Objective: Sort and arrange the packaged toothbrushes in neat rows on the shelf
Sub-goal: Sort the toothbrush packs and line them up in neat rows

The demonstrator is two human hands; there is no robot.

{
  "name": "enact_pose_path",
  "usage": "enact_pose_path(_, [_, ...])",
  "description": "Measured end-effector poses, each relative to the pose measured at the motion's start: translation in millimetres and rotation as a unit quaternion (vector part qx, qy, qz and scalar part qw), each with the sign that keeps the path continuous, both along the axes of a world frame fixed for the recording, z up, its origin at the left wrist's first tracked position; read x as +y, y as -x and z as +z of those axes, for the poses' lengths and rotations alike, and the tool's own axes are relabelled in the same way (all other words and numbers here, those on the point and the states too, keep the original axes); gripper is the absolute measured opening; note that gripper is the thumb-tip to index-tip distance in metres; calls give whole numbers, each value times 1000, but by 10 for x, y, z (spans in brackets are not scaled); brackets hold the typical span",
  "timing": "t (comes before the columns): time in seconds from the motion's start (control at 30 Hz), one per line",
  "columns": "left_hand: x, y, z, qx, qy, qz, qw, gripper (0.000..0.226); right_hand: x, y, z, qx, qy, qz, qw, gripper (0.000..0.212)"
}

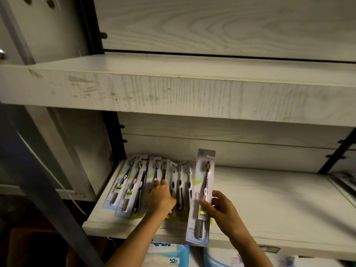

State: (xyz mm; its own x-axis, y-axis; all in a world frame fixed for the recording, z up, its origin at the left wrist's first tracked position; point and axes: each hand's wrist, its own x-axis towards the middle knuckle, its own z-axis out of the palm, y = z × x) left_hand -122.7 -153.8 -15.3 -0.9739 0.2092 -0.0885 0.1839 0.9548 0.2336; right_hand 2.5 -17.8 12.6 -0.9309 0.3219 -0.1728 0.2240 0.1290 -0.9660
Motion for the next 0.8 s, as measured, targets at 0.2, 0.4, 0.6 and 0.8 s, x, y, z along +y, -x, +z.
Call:
enact_pose_path(0.2, [15, 63, -13, 11, 1, 7, 1000, 54, 80, -17, 34, 0, 1, -5, 1000, 22])
enact_pose_path(0.4, [-55, 20, 75, 18, -75, 26, 997, 45, 96, -14, 70, 6, 3, -1, 1000, 18])
enact_pose_path(0.6, [-360, -384, 141, -165, -466, 34, 869, 52, 123, -47, 104, 32, 4, -2, 999, 22])
enact_pose_path(0.8, [-246, -846, 345, -289, -595, 55, 747, 58, 165, -227, 140, 74, 11, -9, 997, 25])
